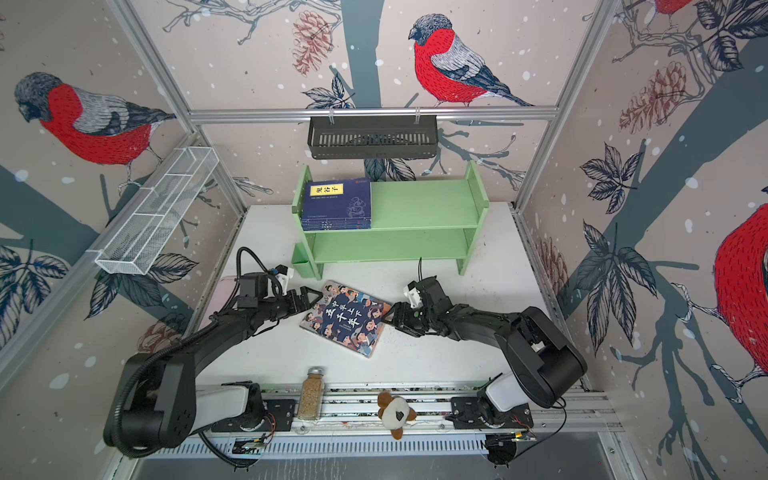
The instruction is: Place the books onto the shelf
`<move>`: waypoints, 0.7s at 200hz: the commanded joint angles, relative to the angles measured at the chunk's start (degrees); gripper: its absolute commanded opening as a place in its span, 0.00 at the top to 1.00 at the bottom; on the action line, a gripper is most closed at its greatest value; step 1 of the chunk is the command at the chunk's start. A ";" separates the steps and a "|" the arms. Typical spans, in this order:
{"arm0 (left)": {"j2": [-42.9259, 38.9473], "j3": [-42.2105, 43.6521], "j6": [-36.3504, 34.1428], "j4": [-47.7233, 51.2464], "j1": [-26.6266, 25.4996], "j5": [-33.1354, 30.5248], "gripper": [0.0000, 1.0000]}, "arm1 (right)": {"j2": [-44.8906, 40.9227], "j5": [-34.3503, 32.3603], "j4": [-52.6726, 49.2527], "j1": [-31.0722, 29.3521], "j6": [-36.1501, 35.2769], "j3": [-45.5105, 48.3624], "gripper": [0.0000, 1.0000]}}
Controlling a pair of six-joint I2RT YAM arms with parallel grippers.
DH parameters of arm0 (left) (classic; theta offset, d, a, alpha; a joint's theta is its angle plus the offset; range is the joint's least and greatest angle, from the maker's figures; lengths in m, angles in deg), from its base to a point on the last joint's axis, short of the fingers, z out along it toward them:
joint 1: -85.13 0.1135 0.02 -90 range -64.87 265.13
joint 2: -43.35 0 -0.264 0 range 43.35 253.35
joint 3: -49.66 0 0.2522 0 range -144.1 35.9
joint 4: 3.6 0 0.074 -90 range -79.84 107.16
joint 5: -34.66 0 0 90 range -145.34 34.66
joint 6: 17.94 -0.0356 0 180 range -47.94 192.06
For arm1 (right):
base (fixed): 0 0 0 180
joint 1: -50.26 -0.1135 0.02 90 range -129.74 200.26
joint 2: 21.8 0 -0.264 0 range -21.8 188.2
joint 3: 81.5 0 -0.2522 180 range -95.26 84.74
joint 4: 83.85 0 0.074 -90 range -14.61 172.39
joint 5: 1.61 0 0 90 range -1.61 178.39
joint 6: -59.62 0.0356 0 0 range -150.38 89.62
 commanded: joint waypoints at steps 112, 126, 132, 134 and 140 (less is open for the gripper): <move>8.36 -1.42 1.97 -4.81 -0.78 8.47 0.08 | 11.93 -1.18 9.27 -4.65 7.97 -1.02 0.32; 8.16 -1.11 2.74 -5.67 -0.84 9.86 0.09 | 12.99 -1.05 11.04 -5.03 8.89 -1.03 0.32; 8.04 -0.91 3.24 -6.22 -0.91 10.53 0.09 | 13.24 -1.00 11.83 -5.16 9.25 -0.94 0.32; 8.03 -0.89 3.37 -6.38 -0.92 10.74 0.09 | 13.28 -1.01 12.02 -5.19 9.39 -0.94 0.32; 7.87 -0.73 3.87 -6.85 -1.01 11.22 0.09 | 13.29 -1.00 12.41 -5.38 9.62 -0.86 0.32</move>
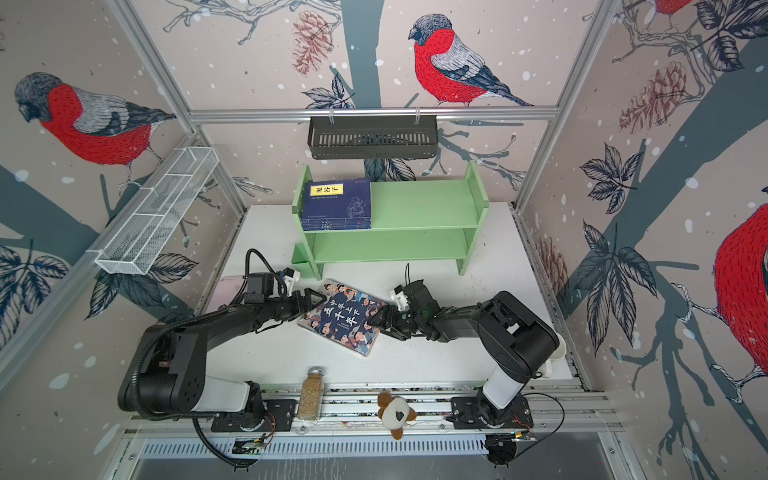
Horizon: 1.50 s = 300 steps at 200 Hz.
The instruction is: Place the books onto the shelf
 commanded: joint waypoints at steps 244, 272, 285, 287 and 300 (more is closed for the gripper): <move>-8.15 -9.85 -1.50 34.75 1.42 -2.29 0.03 | 1.57 -3.03 -11.95 13.68 -19.02 -10.83 0.33; -8.35 -10.15 -1.12 38.43 1.26 -2.06 0.03 | 2.19 -3.05 -11.62 14.34 -18.93 -11.42 0.33; -8.06 -10.44 -1.66 40.33 1.18 -2.13 0.03 | 2.39 -2.94 -11.36 14.55 -19.02 -11.61 0.33; -8.06 -10.40 -1.70 40.45 1.23 -2.21 0.03 | 2.48 -2.90 -11.39 14.63 -19.05 -11.69 0.33; -8.42 -10.00 -1.85 41.21 1.22 -2.85 0.03 | 2.67 -2.91 -11.24 14.82 -19.10 -11.73 0.33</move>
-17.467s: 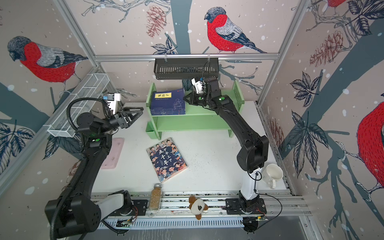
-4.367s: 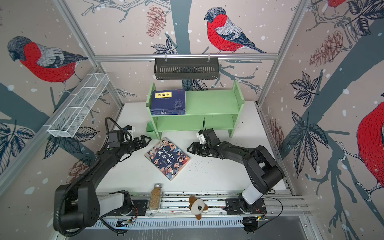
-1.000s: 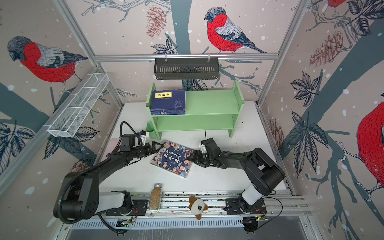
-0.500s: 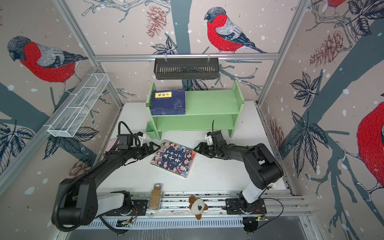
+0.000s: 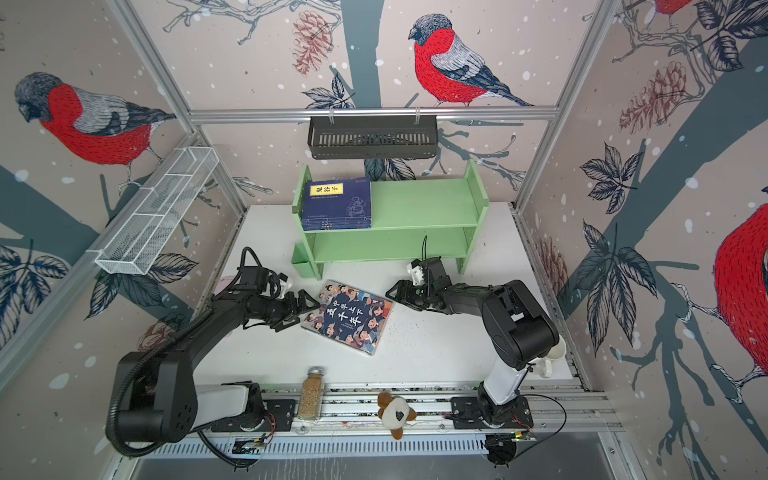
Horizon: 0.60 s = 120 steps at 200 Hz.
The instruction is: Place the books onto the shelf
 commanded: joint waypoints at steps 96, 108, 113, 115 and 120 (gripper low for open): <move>-0.24 6.54 3.10 -4.41 -2.46 6.31 0.03 | -1.33 1.78 5.54 0.14 1.10 3.54 0.33; 0.44 6.72 3.51 -6.18 -3.24 7.11 0.04 | -1.24 2.10 6.66 0.01 1.59 4.13 0.33; 0.71 6.71 3.61 -6.64 -3.54 7.11 0.04 | -1.16 2.34 7.17 -0.06 1.89 4.49 0.33; 0.82 6.64 3.62 -6.86 -3.68 7.18 0.04 | -1.08 2.41 7.40 -0.08 2.02 4.59 0.33; 1.01 6.61 3.54 -7.43 -3.95 7.43 0.04 | -1.06 2.62 8.08 -0.16 2.28 4.93 0.33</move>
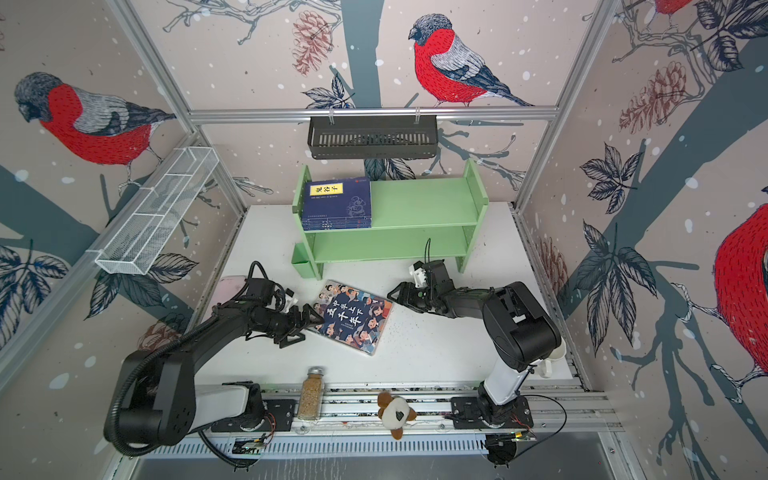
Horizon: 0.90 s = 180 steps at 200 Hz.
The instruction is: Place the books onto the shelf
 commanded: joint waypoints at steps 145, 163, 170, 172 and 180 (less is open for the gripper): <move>3.71 -3.26 -4.28 -5.60 -3.15 -1.49 0.04 | -5.49 -5.64 1.70 -3.32 -3.69 4.91 0.33; 4.15 -3.30 -4.59 -6.06 -3.15 -2.17 0.04 | -6.18 -6.89 3.64 -3.15 -3.03 5.60 0.33; 4.23 -3.37 -4.68 -6.18 -3.15 -2.31 0.04 | -5.97 -6.96 5.03 -3.16 -2.37 5.92 0.33; 4.24 -3.38 -4.74 -6.21 -3.15 -2.31 0.04 | -5.88 -6.90 5.40 -3.20 -2.19 6.01 0.33; 4.27 -3.60 -5.15 -6.18 -3.24 -2.47 0.04 | -5.59 -7.06 7.05 -3.31 -1.49 6.31 0.33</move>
